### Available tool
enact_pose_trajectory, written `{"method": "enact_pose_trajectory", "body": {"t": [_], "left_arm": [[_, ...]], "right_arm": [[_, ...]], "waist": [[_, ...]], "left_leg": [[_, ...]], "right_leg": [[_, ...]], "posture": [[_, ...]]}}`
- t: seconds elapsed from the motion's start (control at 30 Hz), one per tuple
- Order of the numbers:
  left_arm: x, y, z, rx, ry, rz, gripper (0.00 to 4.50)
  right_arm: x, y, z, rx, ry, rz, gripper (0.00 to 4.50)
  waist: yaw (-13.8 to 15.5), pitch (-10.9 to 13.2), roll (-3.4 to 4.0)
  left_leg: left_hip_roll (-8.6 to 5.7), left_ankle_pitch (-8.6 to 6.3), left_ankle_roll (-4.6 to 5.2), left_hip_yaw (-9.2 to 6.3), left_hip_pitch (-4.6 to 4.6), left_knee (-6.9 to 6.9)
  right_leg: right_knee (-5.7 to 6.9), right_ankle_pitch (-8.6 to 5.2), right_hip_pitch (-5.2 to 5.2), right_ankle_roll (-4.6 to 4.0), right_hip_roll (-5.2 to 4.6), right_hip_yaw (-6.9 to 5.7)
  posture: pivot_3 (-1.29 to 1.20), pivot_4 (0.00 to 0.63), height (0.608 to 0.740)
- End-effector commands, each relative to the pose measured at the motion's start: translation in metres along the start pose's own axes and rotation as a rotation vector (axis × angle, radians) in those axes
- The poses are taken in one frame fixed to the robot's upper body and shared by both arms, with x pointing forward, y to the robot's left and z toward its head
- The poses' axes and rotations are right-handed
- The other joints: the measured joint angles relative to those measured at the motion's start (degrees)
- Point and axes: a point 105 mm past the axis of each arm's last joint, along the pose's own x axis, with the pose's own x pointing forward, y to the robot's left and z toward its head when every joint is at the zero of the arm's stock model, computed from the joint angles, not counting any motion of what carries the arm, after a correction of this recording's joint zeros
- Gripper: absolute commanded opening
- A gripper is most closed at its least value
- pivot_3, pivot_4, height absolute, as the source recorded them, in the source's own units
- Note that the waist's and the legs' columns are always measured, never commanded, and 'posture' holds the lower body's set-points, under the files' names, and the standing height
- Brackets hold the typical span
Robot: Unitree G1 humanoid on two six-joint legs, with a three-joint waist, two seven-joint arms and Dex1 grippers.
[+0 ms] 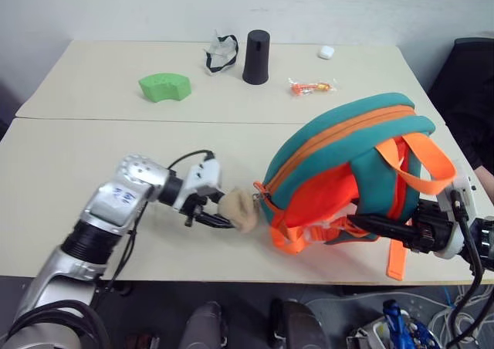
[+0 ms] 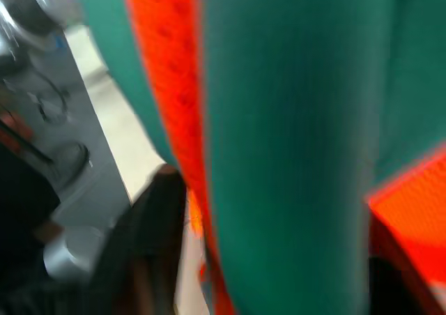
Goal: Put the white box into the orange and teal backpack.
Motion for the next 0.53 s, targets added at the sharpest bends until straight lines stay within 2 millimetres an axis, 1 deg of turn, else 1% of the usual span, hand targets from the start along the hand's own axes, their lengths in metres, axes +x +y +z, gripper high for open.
{"method": "enact_pose_trajectory", "body": {"t": [0.03, 0.07, 0.1, 0.13, 0.2, 0.23, 0.3, 0.33, 0.37, 0.43, 0.53], "left_arm": [[-0.029, -0.015, 0.009, -0.014, -0.04, -0.004, 3.86], [-0.037, -0.017, 0.009, -0.028, -0.042, 0.006, 4.14], [-0.044, -0.018, 0.009, -0.038, -0.043, 0.02, 4.47], [-0.051, -0.019, 0.01, -0.045, -0.043, 0.033, 4.49], [-0.061, -0.022, 0.013, -0.055, -0.045, 0.051, 4.49], [-0.07, -0.023, 0.015, -0.061, -0.05, 0.072, 4.49], [-0.087, -0.026, 0.022, -0.067, -0.075, 0.112, 4.49], [-0.096, -0.026, 0.029, -0.06, -0.092, 0.145, 4.49], [-0.103, -0.027, 0.036, -0.057, -0.109, 0.17, 4.49], [-0.111, -0.03, 0.044, -0.053, -0.138, 0.199, 4.49], [-0.111, -0.033, 0.047, -0.045, -0.153, 0.219, 4.49]], "right_arm": [[-0.034, -0.009, 0.013, -0.077, 0.04, -0.071, 3.67], [-0.045, -0.011, 0.014, -0.067, 0.05, -0.081, 3.97], [-0.054, -0.011, 0.015, -0.062, 0.058, -0.089, 4.38], [-0.063, -0.012, 0.018, -0.062, 0.067, -0.096, 4.44], [-0.078, -0.012, 0.022, -0.05, 0.079, -0.111, 4.44], [-0.089, -0.011, 0.026, -0.041, 0.08, -0.115, 4.44], [-0.106, -0.006, 0.037, -0.028, 0.072, -0.114, 4.44], [-0.113, -0.002, 0.043, -0.027, 0.063, -0.106, 4.44], [-0.117, 0.002, 0.049, -0.031, 0.054, -0.101, 4.44], [-0.122, 0.005, 0.057, -0.036, 0.033, -0.103, 4.44], [-0.122, 0.005, 0.064, -0.027, -0.007, -0.114, 4.44]], "waist": [[0.1, 0.0, 0.0], [0.2, 0.0, 0.0], [0.3, 0.0, 0.0], [0.3, 0.0, 0.0], [0.5, 0.0, -0.01], [0.5, 0.0, -0.01], [0.5, 0.0, -0.01], [0.4, 0.0, 0.0], [0.4, 0.0, 0.0], [0.3, 0.0, 0.0], [0.1, 0.0, 0.0]], "left_leg": [[0.0, 0.0, -0.01, 0.0, 0.0, 0.0], [-0.01, 0.0, -0.01, 0.0, 0.0, 0.0], [-0.02, 0.0, 0.0, 0.0, 0.03, 0.0], [-0.03, -0.01, 0.0, -0.01, 0.04, 0.0], [-0.03, -0.02, 0.03, -0.04, 0.02, 0.0], [-0.03, -0.04, 0.04, -0.05, 0.02, 0.0], [-0.03, -0.08, 0.05, -0.05, 0.01, 0.0], [-0.02, -0.11, 0.04, -0.05, 0.01, 0.0], [0.02, -0.12, 0.02, -0.05, -0.01, 0.0], [0.06, -0.14, -0.02, -0.06, 0.01, -0.02], [0.09, -0.16, -0.07, -0.07, 0.06, -0.02]], "right_leg": [[0.0, 0.0, 0.0, -0.01, 0.02, -0.01], [0.0, 0.0, 0.01, -0.01, 0.03, -0.01], [-0.01, 0.0, 0.05, -0.01, 0.03, -0.01], [-0.02, 0.0, 0.06, -0.01, 0.03, -0.01], [-0.05, 0.0, 0.08, -0.01, 0.01, -0.02], [-0.07, 0.0, 0.09, 0.0, -0.02, -0.02], [-0.1, 0.0, 0.09, 0.0, -0.06, -0.01], [-0.11, 0.0, 0.08, -0.01, -0.06, -0.01], [-0.11, -0.01, 0.05, -0.02, -0.05, 0.0], [-0.11, -0.03, 0.06, -0.06, -0.05, -0.01], [-0.09, -0.04, 0.08, -0.07, -0.06, 0.02]], "posture": [[0.0, 0.15, 0.74], [0.0, 0.15, 0.74], [0.0, 0.15, 0.74], [0.0, 0.15, 0.74], [0.0, 0.15, 0.74], [0.0, 0.15, 0.74], [0.0, 0.15, 0.74], [0.0, 0.15, 0.74], [0.0, 0.15, 0.74], [0.0, 0.15, 0.74], [0.0, 0.15, 0.74]]}}
